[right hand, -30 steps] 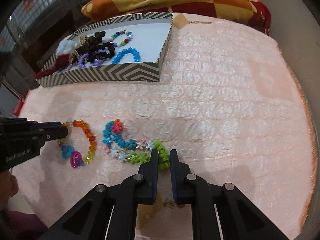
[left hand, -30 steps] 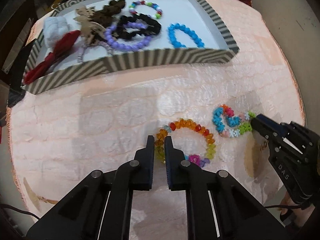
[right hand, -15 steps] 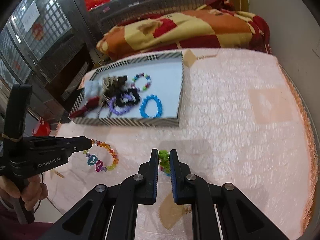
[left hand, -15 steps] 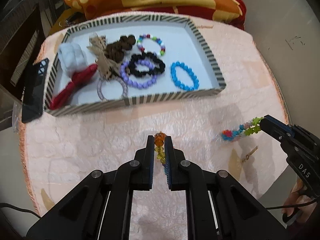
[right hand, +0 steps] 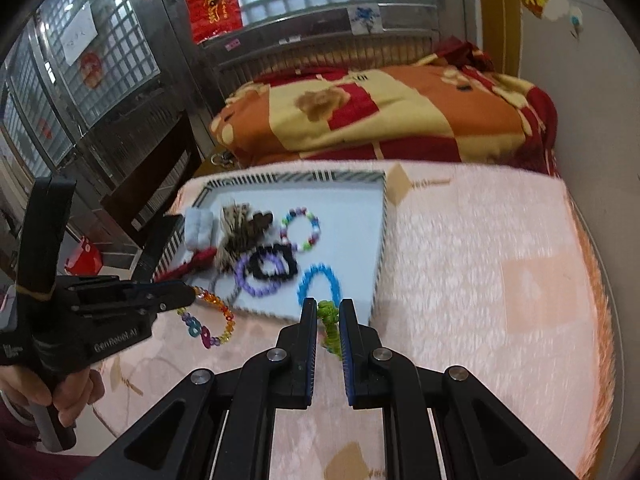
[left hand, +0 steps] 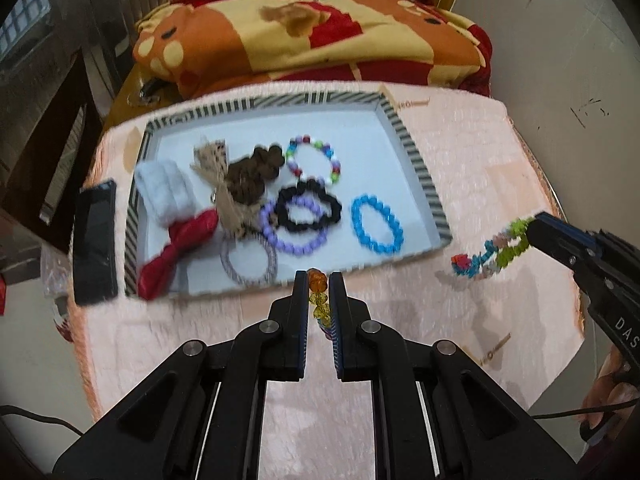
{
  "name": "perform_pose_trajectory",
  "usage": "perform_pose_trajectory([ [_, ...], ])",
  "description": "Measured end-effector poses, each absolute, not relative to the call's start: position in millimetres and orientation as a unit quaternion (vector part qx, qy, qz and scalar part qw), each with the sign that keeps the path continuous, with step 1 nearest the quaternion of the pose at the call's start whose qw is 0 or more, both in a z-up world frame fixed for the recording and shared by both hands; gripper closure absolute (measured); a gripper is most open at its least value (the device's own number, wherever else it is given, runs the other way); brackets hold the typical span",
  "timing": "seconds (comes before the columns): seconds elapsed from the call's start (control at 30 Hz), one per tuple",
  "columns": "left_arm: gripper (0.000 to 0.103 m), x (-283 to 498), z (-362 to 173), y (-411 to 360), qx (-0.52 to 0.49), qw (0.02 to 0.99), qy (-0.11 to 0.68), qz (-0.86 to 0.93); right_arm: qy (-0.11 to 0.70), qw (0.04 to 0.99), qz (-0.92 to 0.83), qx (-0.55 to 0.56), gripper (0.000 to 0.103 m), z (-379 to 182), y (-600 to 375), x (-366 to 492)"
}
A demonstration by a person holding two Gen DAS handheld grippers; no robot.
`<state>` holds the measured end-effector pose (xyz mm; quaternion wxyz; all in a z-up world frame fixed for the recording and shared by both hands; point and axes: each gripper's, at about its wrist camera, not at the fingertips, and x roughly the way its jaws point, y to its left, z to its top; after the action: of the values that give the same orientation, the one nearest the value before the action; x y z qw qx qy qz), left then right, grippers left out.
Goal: Organize jewelry
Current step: 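Carry both bracelets into the tray and open both tools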
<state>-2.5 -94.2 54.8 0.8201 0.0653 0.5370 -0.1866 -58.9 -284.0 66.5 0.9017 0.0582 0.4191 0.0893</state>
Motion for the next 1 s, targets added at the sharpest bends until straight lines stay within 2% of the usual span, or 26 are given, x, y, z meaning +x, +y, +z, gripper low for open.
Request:
perform_pose_trajectory([
  [0.37, 0.094, 35, 54, -125, 0.072, 0.815, 0.535, -0.208, 0.431, 0.895, 0.099, 0.054, 0.093, 64, -274, 16],
  [0.77, 0.094, 74, -16, -119, 0.057, 0.777, 0.599, -0.187, 0.503, 0.858, 0.093, 0.046, 0.093, -4, -266, 102],
  [1.0, 0.094, 84, -33, -112, 0.056, 0.775, 0.606, -0.172, 0.514, 0.853, 0.08, 0.039, 0.093, -30, -270, 146],
])
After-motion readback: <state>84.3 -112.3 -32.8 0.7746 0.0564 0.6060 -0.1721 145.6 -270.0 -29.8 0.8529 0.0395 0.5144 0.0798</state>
